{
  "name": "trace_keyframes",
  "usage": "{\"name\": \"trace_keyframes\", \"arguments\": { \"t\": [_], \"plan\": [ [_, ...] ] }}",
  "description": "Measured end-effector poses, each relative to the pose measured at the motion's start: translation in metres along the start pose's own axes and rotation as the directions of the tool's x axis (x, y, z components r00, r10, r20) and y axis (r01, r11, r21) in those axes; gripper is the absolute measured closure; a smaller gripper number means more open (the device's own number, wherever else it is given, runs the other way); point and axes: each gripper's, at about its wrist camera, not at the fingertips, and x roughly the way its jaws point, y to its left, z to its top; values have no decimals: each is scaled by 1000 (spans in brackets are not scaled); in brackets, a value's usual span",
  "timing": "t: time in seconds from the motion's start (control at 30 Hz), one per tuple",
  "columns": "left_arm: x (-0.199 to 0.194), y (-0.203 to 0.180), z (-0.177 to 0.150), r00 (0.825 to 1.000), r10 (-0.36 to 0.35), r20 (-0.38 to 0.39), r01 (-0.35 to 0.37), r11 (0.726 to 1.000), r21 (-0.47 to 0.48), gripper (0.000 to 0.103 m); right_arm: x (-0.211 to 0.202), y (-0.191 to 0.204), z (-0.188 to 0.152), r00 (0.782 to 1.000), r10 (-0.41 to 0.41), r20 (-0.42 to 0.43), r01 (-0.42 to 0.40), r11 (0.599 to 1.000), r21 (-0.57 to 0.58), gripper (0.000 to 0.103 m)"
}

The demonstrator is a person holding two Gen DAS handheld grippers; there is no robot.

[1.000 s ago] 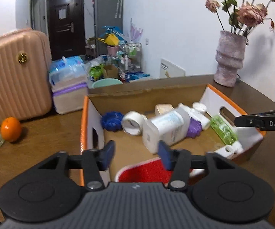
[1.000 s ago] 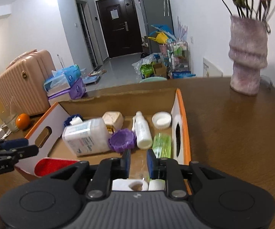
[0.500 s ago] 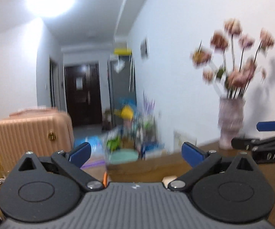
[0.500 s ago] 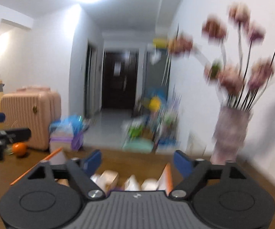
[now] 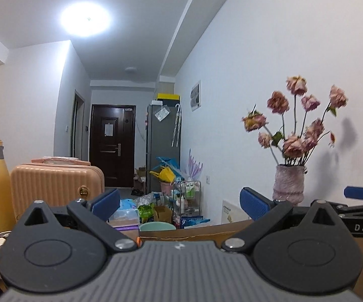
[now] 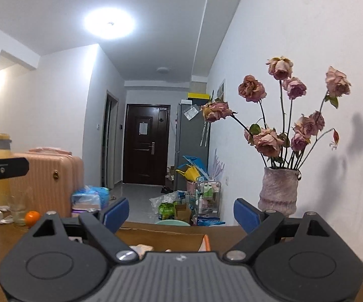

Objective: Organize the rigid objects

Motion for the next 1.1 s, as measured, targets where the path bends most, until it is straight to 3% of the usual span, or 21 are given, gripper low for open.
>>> {"name": "trace_keyframes", "arguments": {
  "t": [0.1, 0.4, 0.5, 0.6, 0.67, 0.73, 0.8, 0.87, 0.93, 1.1],
  "plan": [
    [-25, -1, 0, 1000, -17, 3, 17, 1000, -8, 0, -28, 4, 0, 1000, 17, 9, -17, 1000, 10, 7],
    [-127, -14, 1, 996, -84, 29, 83, 996, 39, 0, -118, 18, -4, 999, 44, -2, -44, 999, 31, 6],
    [-162, -17, 0, 998, -67, 14, 66, 997, 27, 0, -148, 24, -7, 998, 42, -48, -41, 999, 34, 6],
    [-205, -20, -11, 999, -16, -30, 17, 999, 41, 0, -187, 29, -14, 996, 51, -75, -47, 997, 56, 6],
    [-236, -26, -23, 994, 12, -107, -6, 998, 56, 0, -219, 34, -22, 995, 72, -75, -66, 995, 74, 4],
    [-268, -24, -34, 991, -40, -127, 43, 999, 21, 0, -254, 41, -35, 993, 101, -59, -97, 993, 67, 1],
    [-300, -22, -45, 994, -44, -104, 45, 999, 3, 0, -289, 52, -48, 995, 89, -41, -87, 995, 39, 0],
    [-327, -26, -55, 998, 7, -60, -5, 1000, 27, 0, -321, 67, -59, 998, 48, -35, -48, 999, -3, 0],
    [-339, -34, -60, 999, 2, -44, 1, 998, 66, 0, -347, 82, -67, 999, 24, -28, -25, 999, -20, 0],
    [-348, -34, -63, 999, -9, -33, 11, 997, 70, 0, -366, 98, -75, 996, 84, -36, -85, 996, -21, 0]
  ]
}}
